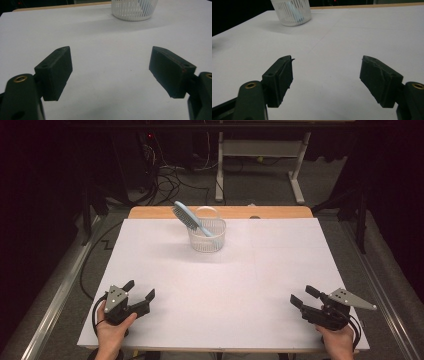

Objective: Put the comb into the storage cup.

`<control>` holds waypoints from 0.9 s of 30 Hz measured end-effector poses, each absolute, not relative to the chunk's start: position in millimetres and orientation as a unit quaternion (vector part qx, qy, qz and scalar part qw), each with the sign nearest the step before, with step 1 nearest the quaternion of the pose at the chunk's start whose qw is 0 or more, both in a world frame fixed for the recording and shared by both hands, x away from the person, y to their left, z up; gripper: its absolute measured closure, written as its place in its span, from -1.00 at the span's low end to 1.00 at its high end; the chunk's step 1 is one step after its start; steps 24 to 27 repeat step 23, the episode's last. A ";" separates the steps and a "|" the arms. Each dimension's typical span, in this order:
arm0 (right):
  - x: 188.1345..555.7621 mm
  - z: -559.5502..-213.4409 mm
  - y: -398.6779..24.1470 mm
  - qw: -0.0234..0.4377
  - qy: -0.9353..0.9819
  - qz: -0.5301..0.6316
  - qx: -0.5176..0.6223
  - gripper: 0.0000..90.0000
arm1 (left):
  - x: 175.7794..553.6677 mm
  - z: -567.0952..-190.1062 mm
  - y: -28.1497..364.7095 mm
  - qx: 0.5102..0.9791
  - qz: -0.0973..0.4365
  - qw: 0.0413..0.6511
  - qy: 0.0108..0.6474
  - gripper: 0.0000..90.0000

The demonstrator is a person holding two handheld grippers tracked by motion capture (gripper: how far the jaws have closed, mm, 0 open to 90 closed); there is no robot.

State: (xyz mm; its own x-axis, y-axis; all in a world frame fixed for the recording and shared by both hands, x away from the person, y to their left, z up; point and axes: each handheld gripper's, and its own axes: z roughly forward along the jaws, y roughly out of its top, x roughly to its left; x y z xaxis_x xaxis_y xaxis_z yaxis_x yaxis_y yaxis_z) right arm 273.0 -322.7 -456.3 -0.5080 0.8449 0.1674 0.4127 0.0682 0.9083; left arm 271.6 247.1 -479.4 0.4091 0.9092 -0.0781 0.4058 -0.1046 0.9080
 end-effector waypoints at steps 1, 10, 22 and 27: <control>272.9 -456.2 -322.8 0.210 0.700 0.514 0.449 -0.40 | 271.1 -479.3 246.7 0.695 0.264 0.472 0.473 -0.56; 272.6 -456.8 -322.3 0.206 0.703 0.511 0.449 -0.40 | 269.5 -479.2 245.1 0.699 0.266 0.469 0.470 -0.56; 272.4 -457.0 -322.3 0.204 0.705 0.511 0.449 -0.40 | 269.6 -479.0 245.1 0.698 0.263 0.473 0.469 -0.56; 272.4 -457.0 -322.1 0.204 0.705 0.511 0.448 -0.40 | 269.6 -479.0 245.1 0.698 0.263 0.473 0.469 -0.56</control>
